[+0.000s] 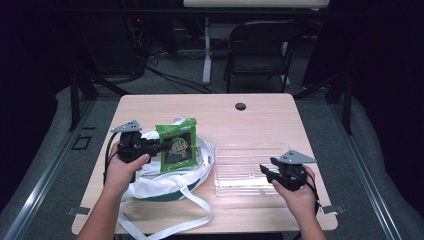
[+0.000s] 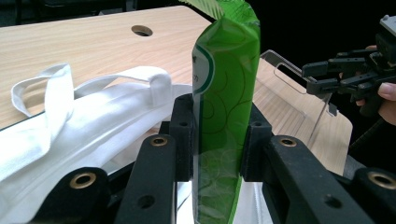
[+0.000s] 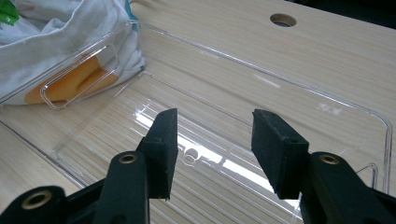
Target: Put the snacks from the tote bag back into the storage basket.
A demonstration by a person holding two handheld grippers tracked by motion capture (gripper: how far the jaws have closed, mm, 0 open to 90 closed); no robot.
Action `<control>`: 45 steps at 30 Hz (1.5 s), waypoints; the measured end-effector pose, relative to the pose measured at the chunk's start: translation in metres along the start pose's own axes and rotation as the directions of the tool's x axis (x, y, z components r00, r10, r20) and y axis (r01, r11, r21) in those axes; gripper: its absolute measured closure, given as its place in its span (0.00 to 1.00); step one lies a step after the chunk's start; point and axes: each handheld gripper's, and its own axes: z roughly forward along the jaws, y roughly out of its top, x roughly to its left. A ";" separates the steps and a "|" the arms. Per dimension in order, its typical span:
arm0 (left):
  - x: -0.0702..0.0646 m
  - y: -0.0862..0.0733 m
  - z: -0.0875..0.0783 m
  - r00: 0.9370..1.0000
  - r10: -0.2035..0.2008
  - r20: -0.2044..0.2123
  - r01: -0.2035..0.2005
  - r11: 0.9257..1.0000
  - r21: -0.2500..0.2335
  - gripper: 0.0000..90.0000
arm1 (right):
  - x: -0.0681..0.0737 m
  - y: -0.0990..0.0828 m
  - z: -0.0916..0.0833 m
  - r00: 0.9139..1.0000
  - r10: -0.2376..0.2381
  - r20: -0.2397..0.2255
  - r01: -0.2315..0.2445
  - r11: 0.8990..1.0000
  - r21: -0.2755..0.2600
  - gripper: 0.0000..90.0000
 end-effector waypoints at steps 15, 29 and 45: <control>-0.015 0.003 0.007 0.999 0.043 0.021 -0.043 0.999 -0.007 0.80 | 0.004 0.003 -0.002 0.999 -0.031 -0.014 0.031 1.000 -0.005 0.58; -0.025 0.005 0.009 0.997 0.070 0.039 -0.069 0.997 -0.024 0.80 | 0.012 0.030 -0.010 0.993 -0.091 -0.072 0.091 0.996 -0.005 0.64; -0.026 0.003 0.014 0.997 0.067 0.044 -0.066 0.998 -0.023 0.80 | 0.021 0.080 -0.012 0.954 -0.257 -0.151 0.267 0.962 0.050 0.71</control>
